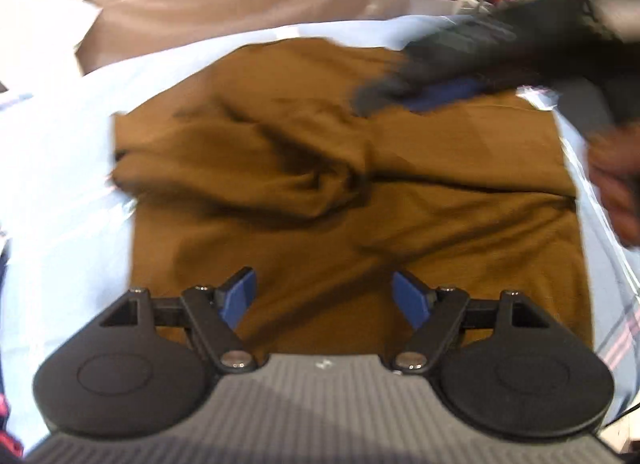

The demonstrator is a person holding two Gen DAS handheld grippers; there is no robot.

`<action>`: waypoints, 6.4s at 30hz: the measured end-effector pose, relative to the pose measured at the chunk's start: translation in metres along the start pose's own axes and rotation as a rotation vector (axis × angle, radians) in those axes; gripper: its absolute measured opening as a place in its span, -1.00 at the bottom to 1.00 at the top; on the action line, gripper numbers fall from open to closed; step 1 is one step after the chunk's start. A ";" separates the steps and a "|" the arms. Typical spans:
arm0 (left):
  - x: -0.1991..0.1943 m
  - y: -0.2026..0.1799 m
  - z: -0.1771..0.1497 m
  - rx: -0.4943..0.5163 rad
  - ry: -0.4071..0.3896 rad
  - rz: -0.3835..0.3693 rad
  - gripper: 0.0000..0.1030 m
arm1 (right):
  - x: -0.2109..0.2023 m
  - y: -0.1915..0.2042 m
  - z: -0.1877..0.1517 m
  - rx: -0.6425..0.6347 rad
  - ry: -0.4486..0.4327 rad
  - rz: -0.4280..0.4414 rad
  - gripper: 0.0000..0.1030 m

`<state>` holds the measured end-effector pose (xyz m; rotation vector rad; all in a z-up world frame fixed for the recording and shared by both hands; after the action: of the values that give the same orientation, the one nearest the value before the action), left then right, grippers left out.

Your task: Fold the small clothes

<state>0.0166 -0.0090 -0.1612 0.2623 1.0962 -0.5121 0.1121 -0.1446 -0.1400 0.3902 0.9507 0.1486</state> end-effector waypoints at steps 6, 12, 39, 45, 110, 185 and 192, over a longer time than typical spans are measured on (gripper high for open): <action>-0.007 0.014 -0.013 -0.079 -0.008 0.042 0.62 | 0.086 0.055 0.028 -0.225 0.100 -0.107 -0.11; -0.001 0.032 -0.010 -0.120 -0.014 0.052 0.62 | 0.033 0.005 0.027 -0.048 -0.035 -0.154 -0.95; 0.045 0.061 0.042 0.078 0.003 0.206 0.70 | -0.067 -0.149 -0.033 0.065 0.001 -0.447 0.39; 0.048 0.064 0.043 0.131 -0.036 0.254 0.70 | -0.079 -0.158 -0.034 0.158 -0.009 -0.386 -0.87; -0.063 0.125 -0.161 -0.335 0.148 -0.302 -0.90 | -0.169 -0.021 -0.259 0.277 0.259 -0.035 -0.78; 0.082 -0.118 -0.003 -0.877 0.148 -0.151 0.86 | -0.049 -0.246 0.077 -0.157 0.268 0.057 1.00; 0.088 -0.129 -0.007 -0.935 0.107 -0.176 0.95 | -0.036 -0.252 0.062 -0.141 0.319 0.134 1.00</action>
<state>-0.0245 -0.1395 -0.2372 -0.6353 1.3561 -0.0979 0.1301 -0.4030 -0.1780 0.3041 1.2207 0.4075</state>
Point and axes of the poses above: each gripper's, at about its wrist camera, not at the fingertips, and x roughly the way its jaws point, y to its left, z to its top, the point moved 2 cm from there along x, roughly the way its jaws point, and after that the axes turned 1 degree about -y, right-handed, at the moved point
